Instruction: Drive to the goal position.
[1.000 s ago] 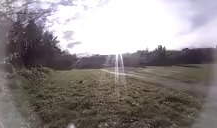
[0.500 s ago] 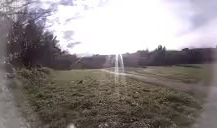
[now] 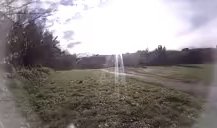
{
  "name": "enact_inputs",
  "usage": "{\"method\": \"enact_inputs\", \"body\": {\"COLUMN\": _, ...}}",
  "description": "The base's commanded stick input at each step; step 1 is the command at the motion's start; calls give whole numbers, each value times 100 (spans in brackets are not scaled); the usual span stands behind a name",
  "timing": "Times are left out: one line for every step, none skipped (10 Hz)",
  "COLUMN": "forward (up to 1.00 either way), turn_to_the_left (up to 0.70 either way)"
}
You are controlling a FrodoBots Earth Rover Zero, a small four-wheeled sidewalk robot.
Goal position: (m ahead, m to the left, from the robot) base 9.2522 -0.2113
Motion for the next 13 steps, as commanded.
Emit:
{"method": "enact_inputs", "body": {"forward": 5, "turn_to_the_left": 0}}
{"method": "enact_inputs", "body": {"forward": 5, "turn_to_the_left": 0}}
{"method": "enact_inputs", "body": {"forward": 5, "turn_to_the_left": 0}}
{"method": "enact_inputs", "body": {"forward": 5, "turn_to_the_left": 0}}
{"method": "enact_inputs", "body": {"forward": 4, "turn_to_the_left": 0}}
{"method": "enact_inputs", "body": {"forward": 4, "turn_to_the_left": 0}}
{"method": "enact_inputs", "body": {"forward": 5, "turn_to_the_left": 0}}
{"method": "enact_inputs", "body": {"forward": 5, "turn_to_the_left": 0}}
{"method": "enact_inputs", "body": {"forward": 4, "turn_to_the_left": 0}}
{"method": "enact_inputs", "body": {"forward": 4, "turn_to_the_left": 0}}
{"method": "enact_inputs", "body": {"forward": 5, "turn_to_the_left": 0}}
{"method": "enact_inputs", "body": {"forward": 5, "turn_to_the_left": 0}}
{"method": "enact_inputs", "body": {"forward": 5, "turn_to_the_left": 0}}
